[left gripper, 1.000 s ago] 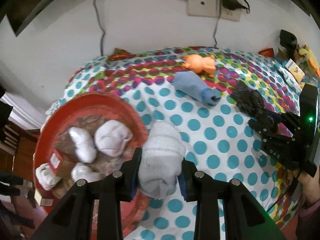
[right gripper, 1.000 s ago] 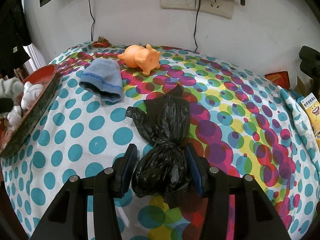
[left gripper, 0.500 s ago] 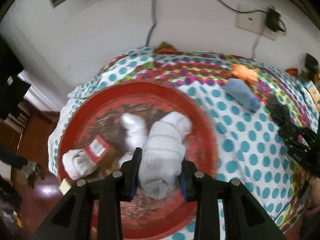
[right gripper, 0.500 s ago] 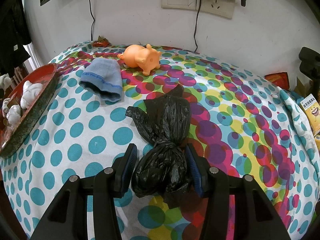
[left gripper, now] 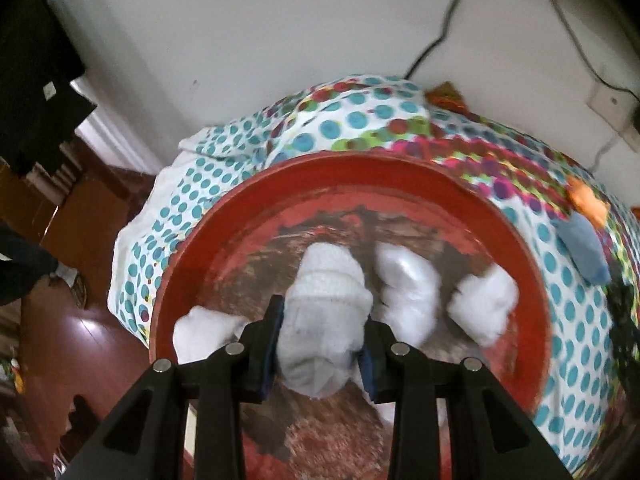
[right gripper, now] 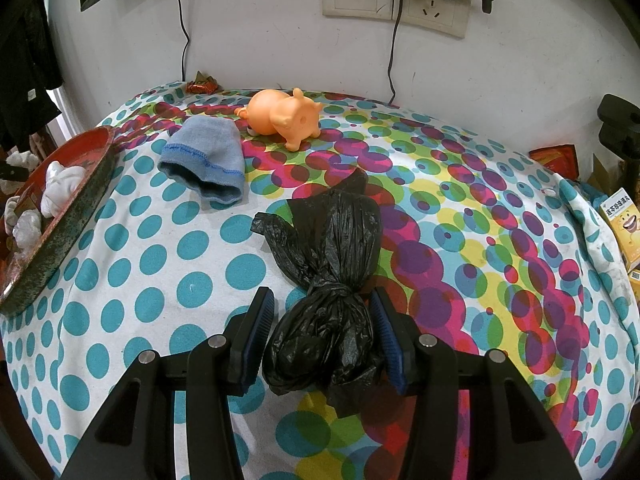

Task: Organize objects
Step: 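Carry the white sock onto the red tray and open the left tool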

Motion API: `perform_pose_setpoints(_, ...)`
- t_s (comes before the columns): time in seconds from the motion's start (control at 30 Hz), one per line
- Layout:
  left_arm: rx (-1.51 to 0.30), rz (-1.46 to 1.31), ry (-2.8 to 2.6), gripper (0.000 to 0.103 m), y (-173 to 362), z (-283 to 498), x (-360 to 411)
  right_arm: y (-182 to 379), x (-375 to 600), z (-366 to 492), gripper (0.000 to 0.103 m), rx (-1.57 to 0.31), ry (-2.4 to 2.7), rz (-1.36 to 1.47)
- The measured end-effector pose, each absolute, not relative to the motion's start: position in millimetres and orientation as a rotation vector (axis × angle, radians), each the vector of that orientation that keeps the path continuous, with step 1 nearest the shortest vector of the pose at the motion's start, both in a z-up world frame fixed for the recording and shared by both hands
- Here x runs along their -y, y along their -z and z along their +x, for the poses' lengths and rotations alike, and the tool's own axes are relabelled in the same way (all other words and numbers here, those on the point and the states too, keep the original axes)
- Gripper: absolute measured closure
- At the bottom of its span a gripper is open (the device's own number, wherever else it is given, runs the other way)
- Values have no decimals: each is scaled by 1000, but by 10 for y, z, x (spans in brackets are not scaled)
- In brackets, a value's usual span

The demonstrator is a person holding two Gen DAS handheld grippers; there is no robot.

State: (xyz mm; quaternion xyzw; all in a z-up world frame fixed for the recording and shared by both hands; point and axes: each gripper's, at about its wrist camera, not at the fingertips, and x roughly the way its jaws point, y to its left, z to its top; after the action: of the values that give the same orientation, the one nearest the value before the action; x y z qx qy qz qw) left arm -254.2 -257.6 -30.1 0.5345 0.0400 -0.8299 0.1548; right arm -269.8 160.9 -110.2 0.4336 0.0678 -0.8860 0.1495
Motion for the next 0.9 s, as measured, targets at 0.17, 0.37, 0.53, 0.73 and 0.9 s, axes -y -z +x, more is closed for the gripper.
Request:
perform_pose_setpoints(0.17,-143,1560,2342,69,457,-2756,2796,1102,-1609,-2697,54,-195,2546,1246)
perform_pose_setpoints(0.37,-140,1575,2350,68,519,-2936,2827,1101,-1609,-2697,54,-196,2547,1247)
perform_pose_setpoints(0.53,-115,1573,2326,61,587,-2996,2817,1100,-1610,-2696,54,-196,2547,1247)
perform_pose_setpoints(0.73,-126,1580,2296,58,561,-2951,2820,1099,-1608,-2696,54,-196,2547,1247)
perform_pose_setpoints(0.9,-87,1511,2347,58,322,-2691,2660,1100,-1603,-2696,54,-197,2548,1247)
